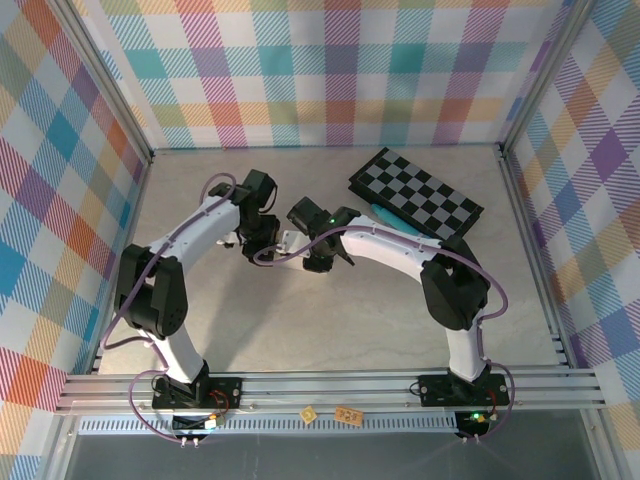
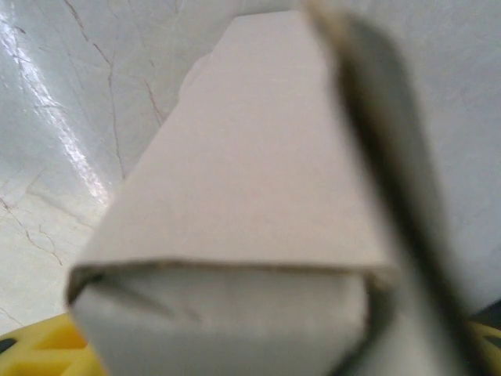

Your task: Fold the paper box

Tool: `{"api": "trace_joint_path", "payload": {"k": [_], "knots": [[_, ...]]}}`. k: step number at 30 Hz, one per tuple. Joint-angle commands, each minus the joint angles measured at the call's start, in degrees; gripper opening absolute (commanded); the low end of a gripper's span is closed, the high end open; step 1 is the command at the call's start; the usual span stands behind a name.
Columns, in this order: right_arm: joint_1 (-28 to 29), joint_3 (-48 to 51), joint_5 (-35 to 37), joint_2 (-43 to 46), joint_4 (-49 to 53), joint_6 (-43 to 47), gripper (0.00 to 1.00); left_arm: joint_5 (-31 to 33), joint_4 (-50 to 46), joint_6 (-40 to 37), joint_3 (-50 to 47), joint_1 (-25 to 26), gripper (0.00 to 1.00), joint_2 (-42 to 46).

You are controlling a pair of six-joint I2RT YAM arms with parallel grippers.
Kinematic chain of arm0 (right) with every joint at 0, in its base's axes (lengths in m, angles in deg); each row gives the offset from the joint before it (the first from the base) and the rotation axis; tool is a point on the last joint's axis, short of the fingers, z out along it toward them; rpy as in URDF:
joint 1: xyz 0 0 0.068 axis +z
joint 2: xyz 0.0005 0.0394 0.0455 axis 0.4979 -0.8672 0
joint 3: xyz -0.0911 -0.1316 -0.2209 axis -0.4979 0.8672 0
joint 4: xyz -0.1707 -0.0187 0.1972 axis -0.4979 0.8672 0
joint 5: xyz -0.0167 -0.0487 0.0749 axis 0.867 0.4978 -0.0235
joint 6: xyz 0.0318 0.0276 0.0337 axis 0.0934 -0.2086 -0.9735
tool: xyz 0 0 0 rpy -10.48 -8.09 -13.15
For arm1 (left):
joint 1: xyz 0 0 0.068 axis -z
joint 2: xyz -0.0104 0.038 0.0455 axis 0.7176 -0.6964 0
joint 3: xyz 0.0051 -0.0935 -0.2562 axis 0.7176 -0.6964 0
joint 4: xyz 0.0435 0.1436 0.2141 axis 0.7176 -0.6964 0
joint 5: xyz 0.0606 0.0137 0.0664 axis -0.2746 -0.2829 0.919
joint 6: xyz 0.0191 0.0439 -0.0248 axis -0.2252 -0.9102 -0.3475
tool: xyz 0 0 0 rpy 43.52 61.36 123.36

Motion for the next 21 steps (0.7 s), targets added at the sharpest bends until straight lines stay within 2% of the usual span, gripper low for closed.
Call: {"api": "trace_joint_path", "payload": {"k": [1, 7, 11, 14, 18, 20, 21], "knots": [[0.26, 0.79, -0.49, -0.81, -0.03, 0.11, 0.29, -1.96, 0.61, -1.82, 0.3, -1.29, 0.64, 2.93], [-0.4, 0.09, -1.34, -1.1, 0.17, -0.5, 0.27, -2.39, 0.2, -4.0, -0.76, -3.41, 0.67, 5.57], [-1.52, -0.79, -4.64, -1.0, 1.96, -0.52, 0.26, -0.45, 0.53, -13.19, 0.16, -5.61, 0.66, 8.66], [-2.57, -0.49, -7.4, -0.36, 3.14, -0.25, 0.25, 2.36, 2.05, -28.96, 2.62, -7.32, 0.61, 10.98], [-4.25, 0.34, -10.27, 0.64, 4.47, 0.65, 0.25, 0.25, 2.73, -64.85, 6.27, -7.52, 0.49, 11.85], [-4.7, 1.26, -10.77, 1.4, 4.48, 1.82, 0.25, 1.22, 1.81, -77.93, 4.68, -7.17, 0.4, 13.16], [-4.98, 1.56, -10.91, 1.67, 4.62, 2.27, 0.25, 2.03, 1.84, -81.92, 3.37, -7.15, 0.38, 14.04]]}}
